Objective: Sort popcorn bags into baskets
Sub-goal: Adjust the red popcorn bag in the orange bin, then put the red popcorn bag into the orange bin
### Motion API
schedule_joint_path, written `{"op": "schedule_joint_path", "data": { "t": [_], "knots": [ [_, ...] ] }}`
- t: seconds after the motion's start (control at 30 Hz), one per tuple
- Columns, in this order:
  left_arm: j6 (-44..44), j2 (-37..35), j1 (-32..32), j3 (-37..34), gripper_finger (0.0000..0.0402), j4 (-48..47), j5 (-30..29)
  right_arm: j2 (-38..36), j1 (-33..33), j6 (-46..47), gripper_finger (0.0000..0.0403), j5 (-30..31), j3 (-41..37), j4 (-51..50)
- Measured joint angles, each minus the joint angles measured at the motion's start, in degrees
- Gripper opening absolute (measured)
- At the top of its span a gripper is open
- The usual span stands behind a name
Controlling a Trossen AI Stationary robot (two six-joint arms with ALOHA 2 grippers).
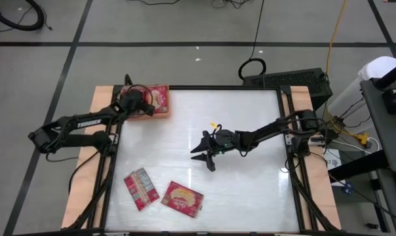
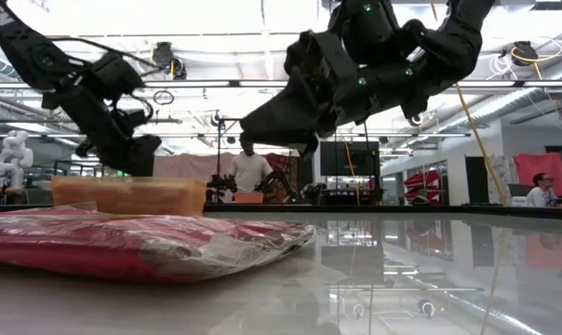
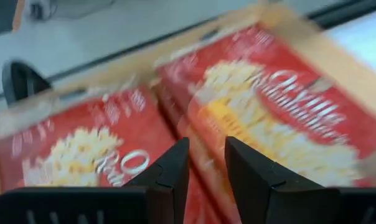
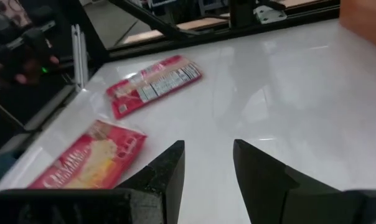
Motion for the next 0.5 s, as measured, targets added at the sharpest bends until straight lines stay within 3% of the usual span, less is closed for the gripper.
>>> {"op": "schedule_joint_path", "data": {
  "t": [0.13, 0.27, 0.5],
  "knots": [
    [1.35, -5.12, -2.86, 0.00, 0.0106, -0.01, -0.01, -1.06, 1.89, 3.51, 0.0130, 0.17, 0.00, -2.16],
    [3.13, -10.50, -8.50, 0.00, 0.0106, -1.23, 1.33, -1.24, 5.45, 9.19, 0.0130, 5.21, 1.52, -7.04],
    [3.70, -15.33, -25.34, 0.00, 0.0106, -1.30, 6.03, -0.89, 10.41, 15.34, 0.0130, 11.99, 10.30, -18.57]
  ]
}}
